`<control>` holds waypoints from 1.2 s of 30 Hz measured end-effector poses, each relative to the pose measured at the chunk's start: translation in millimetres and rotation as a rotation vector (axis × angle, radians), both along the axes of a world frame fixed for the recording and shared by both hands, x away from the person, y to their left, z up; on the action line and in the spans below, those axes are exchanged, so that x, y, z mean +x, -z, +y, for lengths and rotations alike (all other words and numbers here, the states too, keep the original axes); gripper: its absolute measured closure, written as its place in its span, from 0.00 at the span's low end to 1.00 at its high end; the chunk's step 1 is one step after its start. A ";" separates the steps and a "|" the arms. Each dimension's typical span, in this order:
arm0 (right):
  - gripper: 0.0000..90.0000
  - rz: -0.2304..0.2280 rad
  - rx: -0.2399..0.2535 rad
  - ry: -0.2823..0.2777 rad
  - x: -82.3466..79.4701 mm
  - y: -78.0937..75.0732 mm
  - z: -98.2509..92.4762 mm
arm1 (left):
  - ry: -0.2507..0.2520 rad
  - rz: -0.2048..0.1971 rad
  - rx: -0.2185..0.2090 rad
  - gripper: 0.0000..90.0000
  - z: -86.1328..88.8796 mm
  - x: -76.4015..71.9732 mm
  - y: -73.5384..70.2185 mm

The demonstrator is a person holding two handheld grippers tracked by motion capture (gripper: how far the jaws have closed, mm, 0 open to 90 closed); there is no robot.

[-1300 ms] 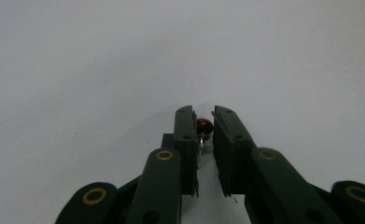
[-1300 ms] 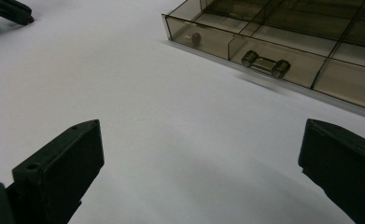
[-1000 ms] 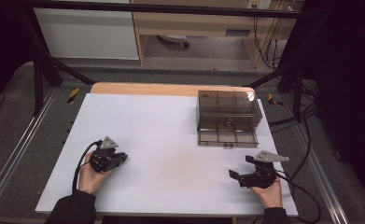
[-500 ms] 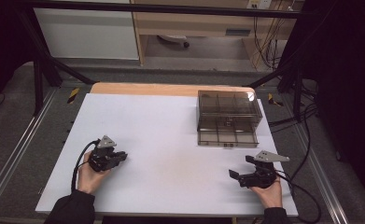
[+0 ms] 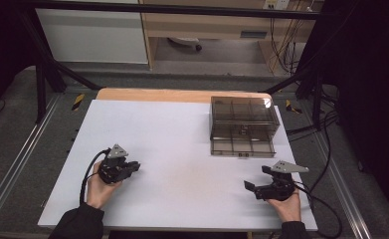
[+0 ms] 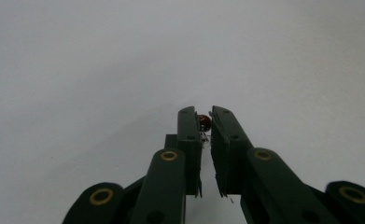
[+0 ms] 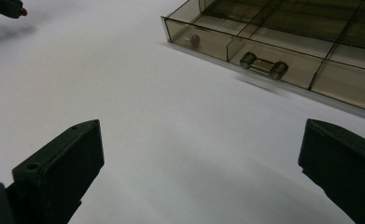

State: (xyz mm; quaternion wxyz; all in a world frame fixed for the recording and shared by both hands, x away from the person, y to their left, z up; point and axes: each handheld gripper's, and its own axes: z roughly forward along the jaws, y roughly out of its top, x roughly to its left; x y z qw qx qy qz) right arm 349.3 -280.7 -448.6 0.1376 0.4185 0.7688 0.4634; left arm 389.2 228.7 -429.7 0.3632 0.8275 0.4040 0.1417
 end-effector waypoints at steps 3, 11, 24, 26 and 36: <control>0.01 0.002 -0.002 0.001 -0.1 0.2 0.3 | 0.010 0.001 -0.002 0.91 -7.6 0.6 -0.7; 0.01 0.000 -0.005 0.002 0.3 0.3 0.1 | 0.033 0.001 0.007 0.91 -27.7 0.8 -3.0; 0.01 0.000 0.002 0.004 -0.2 -0.3 -0.3 | 0.083 -0.013 0.014 0.91 -66.3 8.1 -10.4; 0.01 -0.003 0.000 0.002 0.0 -0.3 -0.5 | 0.090 -0.017 0.012 0.91 -72.5 9.9 -12.4; 0.01 0.000 0.003 0.003 -0.3 -0.2 -0.1 | 0.115 -0.022 -0.018 0.91 -108.0 21.5 -18.5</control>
